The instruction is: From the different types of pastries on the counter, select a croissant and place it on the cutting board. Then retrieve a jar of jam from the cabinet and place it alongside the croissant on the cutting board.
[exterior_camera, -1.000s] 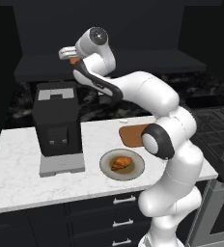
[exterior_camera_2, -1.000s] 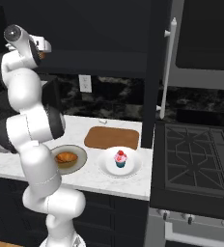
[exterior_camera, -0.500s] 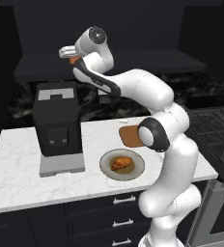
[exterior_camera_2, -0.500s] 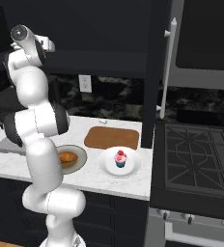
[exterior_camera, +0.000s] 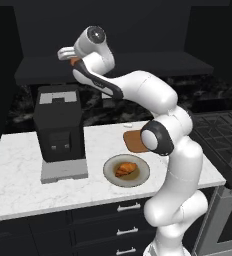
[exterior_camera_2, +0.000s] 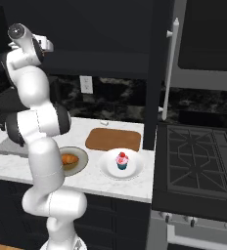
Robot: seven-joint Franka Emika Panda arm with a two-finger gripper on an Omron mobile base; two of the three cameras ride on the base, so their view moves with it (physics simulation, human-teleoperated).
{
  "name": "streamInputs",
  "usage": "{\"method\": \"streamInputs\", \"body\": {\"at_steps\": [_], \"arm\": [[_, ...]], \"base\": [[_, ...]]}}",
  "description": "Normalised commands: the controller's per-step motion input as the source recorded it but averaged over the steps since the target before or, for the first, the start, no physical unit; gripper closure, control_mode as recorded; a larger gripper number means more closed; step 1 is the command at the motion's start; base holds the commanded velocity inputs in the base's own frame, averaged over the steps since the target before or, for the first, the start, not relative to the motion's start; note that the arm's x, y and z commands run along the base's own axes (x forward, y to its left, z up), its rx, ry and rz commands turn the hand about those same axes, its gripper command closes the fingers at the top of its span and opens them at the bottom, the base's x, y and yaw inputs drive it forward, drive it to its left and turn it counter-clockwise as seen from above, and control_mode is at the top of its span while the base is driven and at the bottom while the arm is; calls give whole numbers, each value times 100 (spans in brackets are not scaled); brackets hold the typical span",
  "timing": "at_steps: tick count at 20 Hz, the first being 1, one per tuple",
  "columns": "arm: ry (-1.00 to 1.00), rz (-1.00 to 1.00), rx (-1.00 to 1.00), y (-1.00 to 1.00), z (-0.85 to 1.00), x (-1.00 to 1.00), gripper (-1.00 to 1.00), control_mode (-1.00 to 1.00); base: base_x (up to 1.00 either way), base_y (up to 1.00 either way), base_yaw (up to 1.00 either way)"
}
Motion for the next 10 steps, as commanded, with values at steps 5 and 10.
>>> {"method": "streamInputs", "body": {"at_steps": [5,10], "arm": [[0,0,0,-3,3,-23,100,-100],[0,0,0,-34,36,-99,100,-100]], "base": [[0,0,0],[0,0,0]]}}
